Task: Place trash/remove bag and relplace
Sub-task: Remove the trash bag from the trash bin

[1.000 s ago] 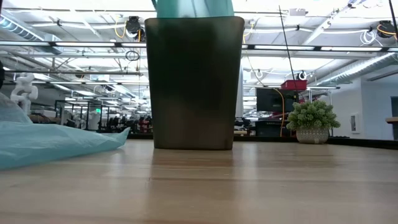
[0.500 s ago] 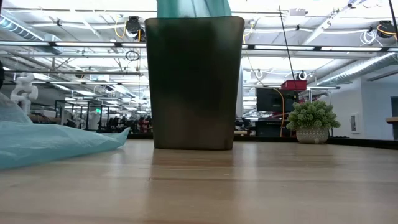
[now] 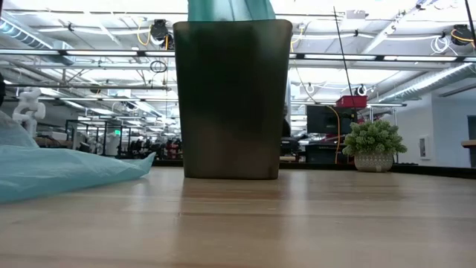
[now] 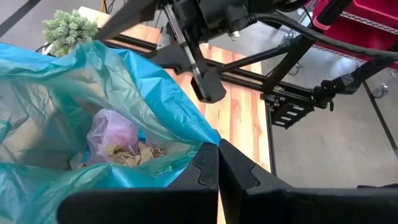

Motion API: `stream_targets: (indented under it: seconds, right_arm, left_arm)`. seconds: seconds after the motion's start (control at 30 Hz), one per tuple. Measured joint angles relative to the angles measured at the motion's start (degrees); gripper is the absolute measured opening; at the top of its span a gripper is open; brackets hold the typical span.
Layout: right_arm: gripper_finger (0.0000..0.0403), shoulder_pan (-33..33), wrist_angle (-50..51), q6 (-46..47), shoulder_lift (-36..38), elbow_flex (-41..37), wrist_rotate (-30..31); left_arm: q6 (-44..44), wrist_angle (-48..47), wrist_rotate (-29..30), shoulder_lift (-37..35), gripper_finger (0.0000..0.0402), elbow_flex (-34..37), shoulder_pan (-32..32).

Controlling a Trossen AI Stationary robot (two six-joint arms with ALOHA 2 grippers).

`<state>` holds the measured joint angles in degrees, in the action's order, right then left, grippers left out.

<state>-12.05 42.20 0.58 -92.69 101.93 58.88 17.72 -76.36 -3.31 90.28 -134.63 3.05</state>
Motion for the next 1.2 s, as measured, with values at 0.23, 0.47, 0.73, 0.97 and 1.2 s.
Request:
stream_targets:
  seconds: [0.23, 0.47, 0.73, 0.97, 1.2]
  right_arm:
    - [0.001, -0.1, -1.8, -4.6, 0.0, 0.0, -0.5]
    - [0.0001, -1.1, -2.4, -4.7, 3.1, 0.0, -5.1]
    - [0.0, -0.8, -7.4, -5.0, 9.6, 0.1, -12.8]
    - [0.0, -0.3, -7.6, -0.9, 12.6, 0.1, -24.9]
    - [0.0, -0.3, -6.3, 3.7, 14.0, 0.1, -31.9]
  left_arm:
    - [0.0, 0.0, 0.0, 0.0, 0.0, 0.0, 0.0]
    - [-0.5, -0.7, 0.0, 0.0, 0.0, 0.0, 0.0]
    - [-0.6, -3.7, 0.0, 0.0, 0.0, 0.0, 0.0]
    - [-3.4, -3.7, -1.8, 0.0, 0.0, 0.0, 0.0]
    - [-5.2, -3.7, -2.4, 0.0, 0.0, -0.2, 0.0]
